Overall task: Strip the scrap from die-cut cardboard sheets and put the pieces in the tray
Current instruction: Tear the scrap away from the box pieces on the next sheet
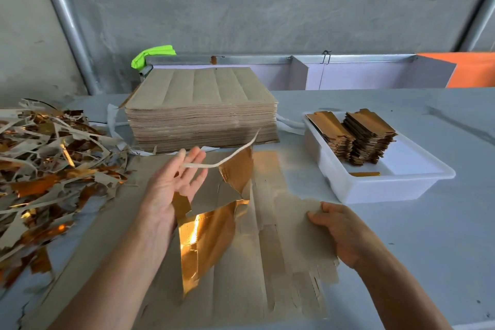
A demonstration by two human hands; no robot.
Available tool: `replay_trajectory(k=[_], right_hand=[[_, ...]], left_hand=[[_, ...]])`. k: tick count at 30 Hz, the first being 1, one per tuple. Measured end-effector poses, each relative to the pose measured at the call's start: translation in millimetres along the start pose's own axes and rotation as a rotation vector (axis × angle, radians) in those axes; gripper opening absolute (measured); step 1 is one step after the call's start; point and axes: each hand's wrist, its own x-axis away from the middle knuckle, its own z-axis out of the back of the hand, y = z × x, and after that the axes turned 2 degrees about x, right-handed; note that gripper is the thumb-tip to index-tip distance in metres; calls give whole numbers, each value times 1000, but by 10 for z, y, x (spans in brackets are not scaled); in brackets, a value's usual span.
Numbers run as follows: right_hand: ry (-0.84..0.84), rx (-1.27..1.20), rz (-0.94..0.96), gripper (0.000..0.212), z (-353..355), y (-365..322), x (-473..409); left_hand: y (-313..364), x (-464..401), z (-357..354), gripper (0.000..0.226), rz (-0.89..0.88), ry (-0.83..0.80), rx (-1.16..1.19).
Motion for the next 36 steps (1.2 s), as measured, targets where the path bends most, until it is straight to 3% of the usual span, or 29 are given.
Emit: replay_trajectory(k=[4,7,8,10,13,15,19,23,27,31,36], right_hand=[[158,-70,24,10,-3,1,-48],[294,36,137,30,-42,-37,-83],[294,85,200,42,-72,-53,-94],[237,147,304,45,-175,-94,-97],[324,638,477,39,-376,-153,-135],[387,879,570,36,-524,-213,-158],[329,1063,748,26,-778,-308,-188],[141,926,880,26,-914,-428,-201],[-128,788,707,49,-954,-592,-174],[3,927,770,32,-969,-574,-196],[-6,938,853,22,-919,-495,-250]], left_hand=[[55,-13,-59,5,-10,-14,33],[14,-19,-47,13,-112,57,-475],[-26,-9,-57,23,-123,56,-582],[-97,14,-99,46,-107,80,-765],[-147,25,-156,58,-55,152,-1190],[-131,17,-162,34,29,92,-1354],[-132,13,-159,4,86,-33,-1309],[-210,-22,-186,17,40,-80,-1216],[-296,-39,-247,35,-28,-118,-1223],[-360,-48,-289,38,-91,-167,-1306],[-369,-76,-286,28,-181,-173,-1417]])
